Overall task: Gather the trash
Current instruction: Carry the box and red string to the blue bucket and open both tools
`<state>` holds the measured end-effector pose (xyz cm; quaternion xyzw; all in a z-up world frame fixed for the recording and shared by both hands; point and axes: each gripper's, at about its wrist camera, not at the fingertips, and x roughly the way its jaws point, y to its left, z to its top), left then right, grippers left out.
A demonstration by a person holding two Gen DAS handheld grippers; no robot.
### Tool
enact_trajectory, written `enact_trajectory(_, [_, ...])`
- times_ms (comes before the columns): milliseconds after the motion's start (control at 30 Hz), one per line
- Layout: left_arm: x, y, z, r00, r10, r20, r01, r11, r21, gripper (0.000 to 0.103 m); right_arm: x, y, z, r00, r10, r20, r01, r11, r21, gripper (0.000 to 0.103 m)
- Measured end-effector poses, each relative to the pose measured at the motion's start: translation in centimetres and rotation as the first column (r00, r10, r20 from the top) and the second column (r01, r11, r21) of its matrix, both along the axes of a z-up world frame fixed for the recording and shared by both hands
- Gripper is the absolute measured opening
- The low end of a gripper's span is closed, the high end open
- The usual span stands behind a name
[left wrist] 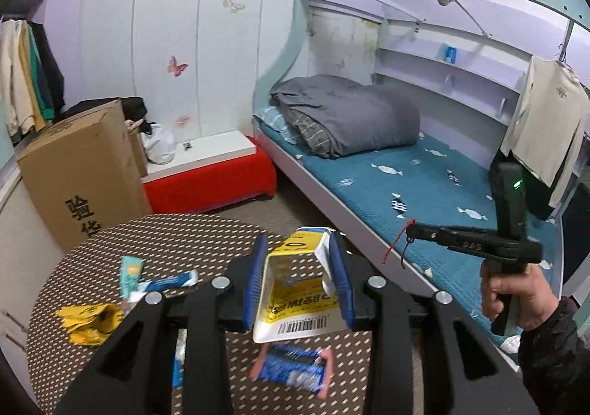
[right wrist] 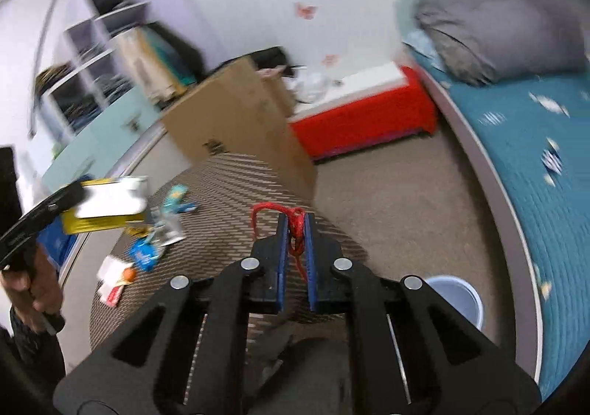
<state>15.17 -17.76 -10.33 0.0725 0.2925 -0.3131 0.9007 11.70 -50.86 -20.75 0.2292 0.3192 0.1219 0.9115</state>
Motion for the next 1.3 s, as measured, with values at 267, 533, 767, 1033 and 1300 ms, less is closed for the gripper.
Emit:
enact_trajectory(267, [1.5,-5.5,-1.8,0.997,-0.055,-0.047,0.056,0.998,0.013,0.033,2.3,-7.4,-9.7,0.956,-0.147,-0.253,0.172,0.982,0.080,0.010])
enact_trajectory(533, [3.0,-11.3,-4.8,0.986,-0.124,-0.113,0.133,0.988,0.079,0.033,4.0,-10.1,-19.1,0.847,-0.223,-0.482,0.317,0.941,0.121,0.074])
enact_trajectory(767, [3.5,-16.3,-8.2,0.962,-0.195,-0.190,0.223,0.965,0.139,0.034,0.4,-12.1,-18.6,0.847,-0.276,-0.454,0.386,0.907,0.167,0.074])
enact_trajectory(1033, [3.7,-22.6,-13.1,0.924,-0.258,-0.283,0.325,0.919,0.223,0.035,-3.6,-14.6,-14.6,0.860,-0.359,-0.362,0.442,0.879,0.178,0.075])
enact_trajectory(1300, [5.0,-26.0,-16.3,0.933,-0.196,-0.301,0.289,0.908,0.303,0.094,-5.4,-14.6,-11.8,0.878,-0.376,-0.297,0.440,0.878,0.187,0.079])
